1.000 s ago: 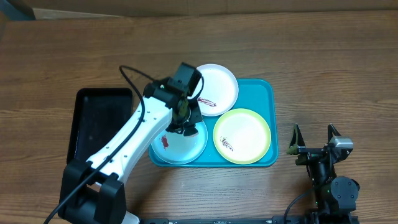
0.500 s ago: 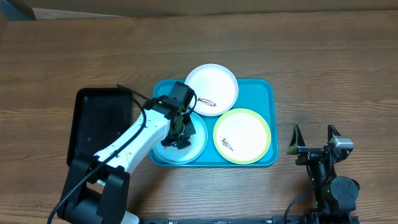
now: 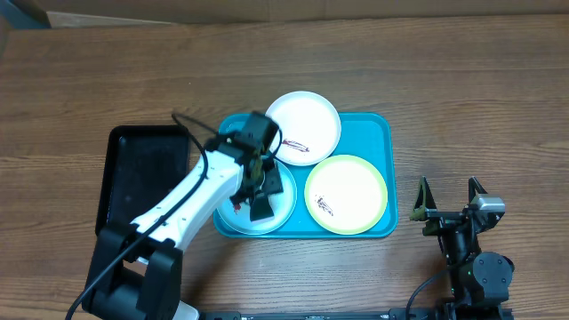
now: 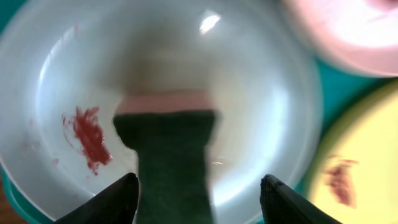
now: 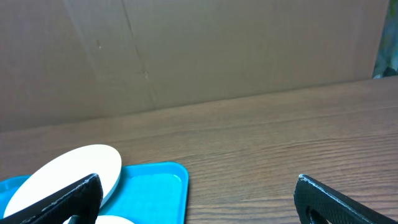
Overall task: Clean dirty plates on tray and stack at the side
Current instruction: 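Move the sponge over and place it on the front-left white plate, then reach the right gripper to the rim of the front-left plate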
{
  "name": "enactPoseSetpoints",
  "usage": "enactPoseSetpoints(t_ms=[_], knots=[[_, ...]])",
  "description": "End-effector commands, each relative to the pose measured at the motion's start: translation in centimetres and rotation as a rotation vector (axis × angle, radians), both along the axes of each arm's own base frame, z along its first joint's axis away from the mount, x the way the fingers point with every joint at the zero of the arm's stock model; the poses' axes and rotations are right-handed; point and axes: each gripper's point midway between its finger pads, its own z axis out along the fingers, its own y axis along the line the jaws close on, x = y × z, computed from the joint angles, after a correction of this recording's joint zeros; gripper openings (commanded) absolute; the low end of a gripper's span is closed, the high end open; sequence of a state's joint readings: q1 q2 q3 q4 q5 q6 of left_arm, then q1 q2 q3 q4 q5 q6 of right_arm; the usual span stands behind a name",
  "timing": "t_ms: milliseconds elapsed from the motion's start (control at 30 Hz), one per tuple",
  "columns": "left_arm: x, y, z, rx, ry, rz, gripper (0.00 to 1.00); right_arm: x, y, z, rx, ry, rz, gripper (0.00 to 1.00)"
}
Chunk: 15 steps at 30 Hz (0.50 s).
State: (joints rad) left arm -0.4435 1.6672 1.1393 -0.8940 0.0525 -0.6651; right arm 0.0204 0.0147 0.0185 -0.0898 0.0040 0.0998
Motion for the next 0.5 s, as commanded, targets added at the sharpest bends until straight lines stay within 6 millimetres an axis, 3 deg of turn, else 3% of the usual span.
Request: enactPoseSetpoints(t_ms=[0, 100, 133, 200, 333, 467], knots=[[3.0, -1.6, 5.8, -0.047, -0.123, -0.097, 0.64, 0.0, 0.0, -0.2, -0.007, -0.005, -0.001, 1.0], [3.5, -1.2, 9.6, -0.02, -0.146, -0.089, 0.56, 0.0, 0.0, -0.2, -0.007, -0.005, -0.001, 1.0], [3.5, -0.8, 10.7, 0.001, -0.149, -0.081, 0.46, 0.0, 0.0, -0.2, -0.007, -0.005, -0.001, 1.0], [3.3, 0.2, 12.8, 0.035, -0.155, -0.056, 0.44, 0.0, 0.0, -0.1, -0.007, -0.005, -0.001, 1.0], [2.5, 2.3, 16.7, 0.044, -0.182, -0.02, 0.52, 0.0, 0.0, -0.1, -0.007, -0.005, -0.001, 1.0], [1.1, 5.9, 19.6, 0.078, -0.246, 0.058, 0.65, 0.0, 0.0, -0.2, -0.007, -0.005, -0.001, 1.0]])
